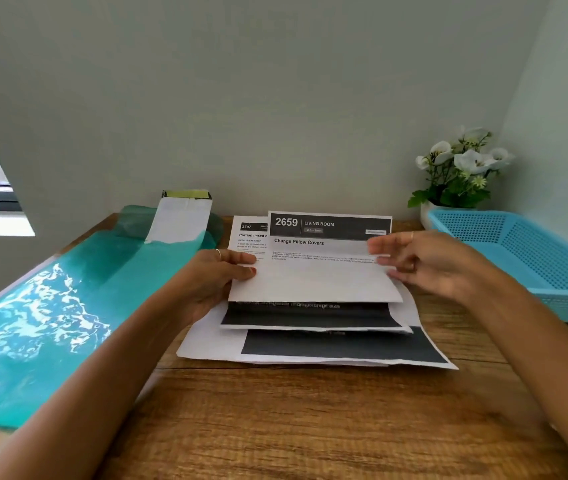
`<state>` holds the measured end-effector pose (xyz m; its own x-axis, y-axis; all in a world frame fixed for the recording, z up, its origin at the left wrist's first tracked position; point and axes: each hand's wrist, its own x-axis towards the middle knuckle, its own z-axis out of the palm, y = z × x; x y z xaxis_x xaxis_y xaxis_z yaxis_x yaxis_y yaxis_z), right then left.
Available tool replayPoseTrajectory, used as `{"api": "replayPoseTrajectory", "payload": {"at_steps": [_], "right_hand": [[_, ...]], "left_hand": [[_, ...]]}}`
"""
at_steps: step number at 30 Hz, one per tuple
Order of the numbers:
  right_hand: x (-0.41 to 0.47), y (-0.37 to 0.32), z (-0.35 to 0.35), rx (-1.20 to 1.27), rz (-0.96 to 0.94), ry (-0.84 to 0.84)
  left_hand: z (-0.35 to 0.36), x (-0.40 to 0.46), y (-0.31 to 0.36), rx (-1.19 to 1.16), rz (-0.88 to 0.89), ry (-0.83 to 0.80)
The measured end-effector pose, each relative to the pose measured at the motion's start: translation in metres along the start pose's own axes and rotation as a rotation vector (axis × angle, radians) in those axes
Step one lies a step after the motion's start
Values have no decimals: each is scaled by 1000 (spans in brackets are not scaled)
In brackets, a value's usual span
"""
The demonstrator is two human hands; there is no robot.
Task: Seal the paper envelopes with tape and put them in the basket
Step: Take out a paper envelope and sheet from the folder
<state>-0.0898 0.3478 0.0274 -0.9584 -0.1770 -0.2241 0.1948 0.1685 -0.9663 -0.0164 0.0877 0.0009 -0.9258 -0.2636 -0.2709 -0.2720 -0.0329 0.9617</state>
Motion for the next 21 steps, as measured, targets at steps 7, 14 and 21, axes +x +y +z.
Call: {"api": "replayPoseTrajectory", "payload": {"at_steps": [7,14,21], "right_hand": [[-29,-2,42,-605,-424,62],[-30,49,100,-1204,-415,-233],[-26,51,95,-1314,-362,-276]], "left_hand": [[12,0,-4,223,170,185],[34,-6,-22,1016,517,235],[35,-12,-26,1315,334,-331]]}}
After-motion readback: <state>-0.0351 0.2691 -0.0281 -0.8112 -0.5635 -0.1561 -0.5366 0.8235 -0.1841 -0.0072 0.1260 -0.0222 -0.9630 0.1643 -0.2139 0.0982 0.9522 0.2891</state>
